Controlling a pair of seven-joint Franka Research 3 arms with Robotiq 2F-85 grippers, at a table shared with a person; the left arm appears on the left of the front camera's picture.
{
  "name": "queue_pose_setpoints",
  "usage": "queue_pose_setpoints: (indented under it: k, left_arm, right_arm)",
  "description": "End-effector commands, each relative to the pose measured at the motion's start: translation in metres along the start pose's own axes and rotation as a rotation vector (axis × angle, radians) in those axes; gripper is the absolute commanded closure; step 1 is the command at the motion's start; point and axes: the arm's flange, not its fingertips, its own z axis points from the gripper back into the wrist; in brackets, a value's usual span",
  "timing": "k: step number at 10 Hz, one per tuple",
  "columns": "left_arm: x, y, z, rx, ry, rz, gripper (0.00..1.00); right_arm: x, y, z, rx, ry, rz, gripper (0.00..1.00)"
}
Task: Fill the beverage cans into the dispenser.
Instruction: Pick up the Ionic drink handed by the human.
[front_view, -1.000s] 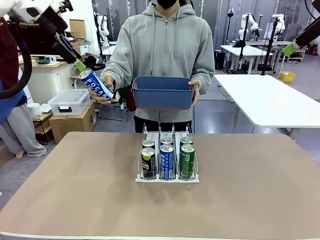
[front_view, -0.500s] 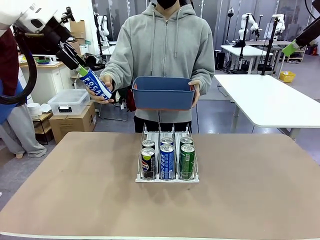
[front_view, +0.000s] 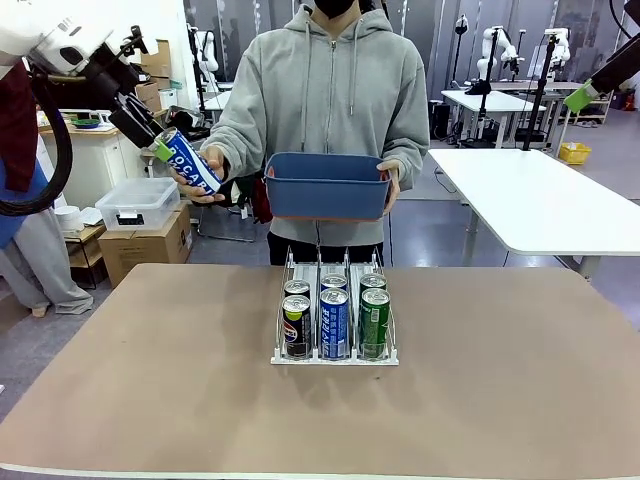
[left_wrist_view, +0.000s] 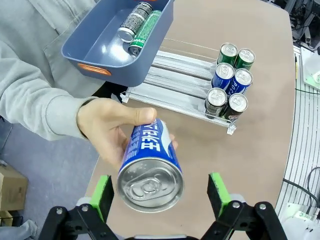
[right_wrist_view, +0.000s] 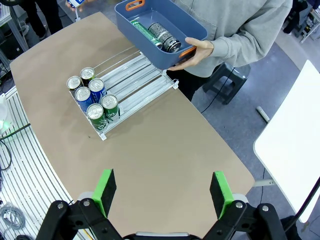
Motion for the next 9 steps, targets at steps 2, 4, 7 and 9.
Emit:
queue_pose_setpoints:
  k: [2, 4, 7, 9]
  left_arm:
    - [-0.0001, 0.0023, -0.0041, -0.018, -0.011, -0.013, 0.0]
    - [0.0009, 0.0015, -0.0046, -0.016, -0.012, -0.019, 0.0]
    - [0.0045, 0.0017, -0.0071, -0.013, -0.004, -0.022, 0.0]
    - [0.0065, -0.0029, -0.0075, -0.014, 0.005, -0.012, 0.0]
  right_arm:
    - [0.0, 0.0001, -0.0008, 0.0, 0.001, 0.0, 0.0]
    - [0.0, 0.0001, -0.0008, 0.0, 0.001, 0.0, 0.0]
    - [0.0, 0.0001, -0.0008, 0.0, 0.001, 0.0, 0.0]
    - [0.0, 0.0001, -0.0008, 0.0, 0.001, 0.0, 0.0]
